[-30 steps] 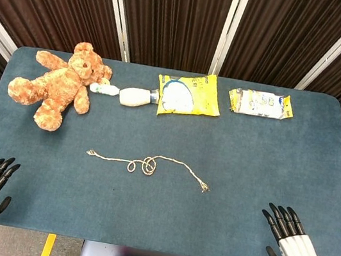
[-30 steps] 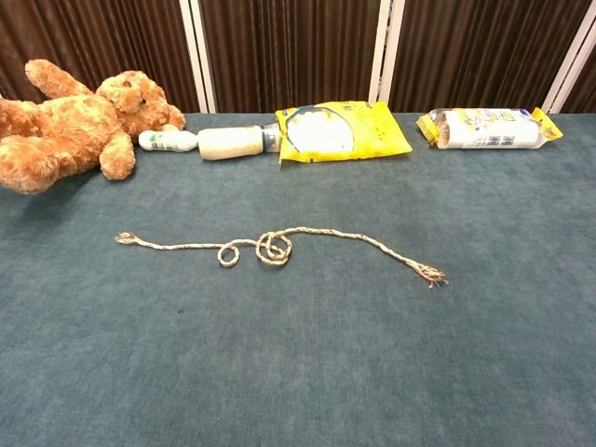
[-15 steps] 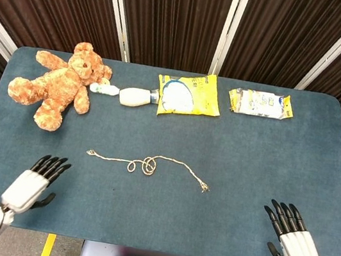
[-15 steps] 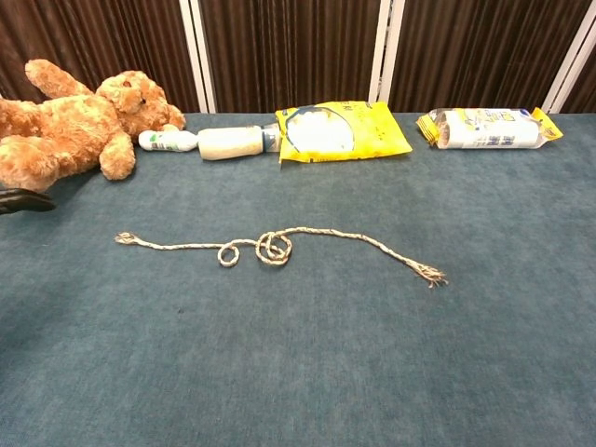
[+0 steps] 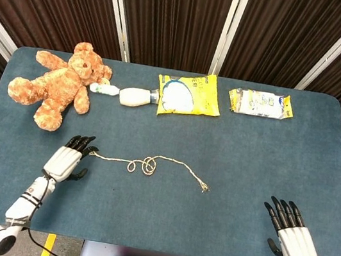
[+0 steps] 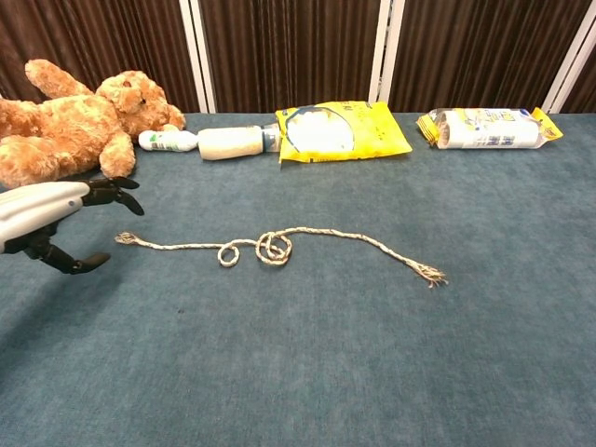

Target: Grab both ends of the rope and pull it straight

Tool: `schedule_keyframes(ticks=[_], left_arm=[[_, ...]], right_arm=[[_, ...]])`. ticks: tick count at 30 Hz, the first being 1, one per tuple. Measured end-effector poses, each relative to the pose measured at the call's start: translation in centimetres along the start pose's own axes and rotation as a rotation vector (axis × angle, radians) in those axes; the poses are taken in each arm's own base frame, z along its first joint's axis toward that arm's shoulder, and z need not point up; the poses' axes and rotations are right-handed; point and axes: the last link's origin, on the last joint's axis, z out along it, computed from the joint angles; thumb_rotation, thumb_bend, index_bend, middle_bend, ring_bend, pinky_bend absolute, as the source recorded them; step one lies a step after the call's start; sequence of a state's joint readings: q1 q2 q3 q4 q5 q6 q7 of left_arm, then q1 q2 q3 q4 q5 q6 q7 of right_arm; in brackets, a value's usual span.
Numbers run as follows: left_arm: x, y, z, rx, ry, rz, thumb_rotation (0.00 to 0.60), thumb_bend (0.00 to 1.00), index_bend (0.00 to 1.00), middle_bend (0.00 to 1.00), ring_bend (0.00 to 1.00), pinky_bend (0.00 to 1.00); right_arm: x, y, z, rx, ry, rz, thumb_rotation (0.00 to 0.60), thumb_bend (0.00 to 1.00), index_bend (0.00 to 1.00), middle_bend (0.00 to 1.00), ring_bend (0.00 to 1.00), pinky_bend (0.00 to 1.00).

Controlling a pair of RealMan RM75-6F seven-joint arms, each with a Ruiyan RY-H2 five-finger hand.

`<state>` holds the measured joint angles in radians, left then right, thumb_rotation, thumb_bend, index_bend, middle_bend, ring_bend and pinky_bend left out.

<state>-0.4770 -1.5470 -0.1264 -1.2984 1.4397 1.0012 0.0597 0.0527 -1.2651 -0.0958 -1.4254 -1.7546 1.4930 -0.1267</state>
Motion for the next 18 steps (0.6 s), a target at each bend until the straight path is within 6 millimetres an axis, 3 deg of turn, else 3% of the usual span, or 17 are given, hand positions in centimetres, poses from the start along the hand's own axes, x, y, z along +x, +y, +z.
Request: schedule_keyframes(ticks=[8,18], left_arm=[[-0.8,1.0,1.8,-0.010,0.023,0.017,0.600,0.41,0.35,0.03,0.00,0.08],[-1.8,0.5,3.9,0.033,0.029,0.057,0.600,0.41,0.41,0.05,0.00,0.08]], right_arm=[[0.1,0.0,-0.2,0.005,-0.008,0.007,0.600,0.34,0.00,0.00,0.00,0.00],[0.0,0.3,0.1,-0.007,-0.015,0.004,0.600,0.34,0.00,0.00,0.00,0.00]])
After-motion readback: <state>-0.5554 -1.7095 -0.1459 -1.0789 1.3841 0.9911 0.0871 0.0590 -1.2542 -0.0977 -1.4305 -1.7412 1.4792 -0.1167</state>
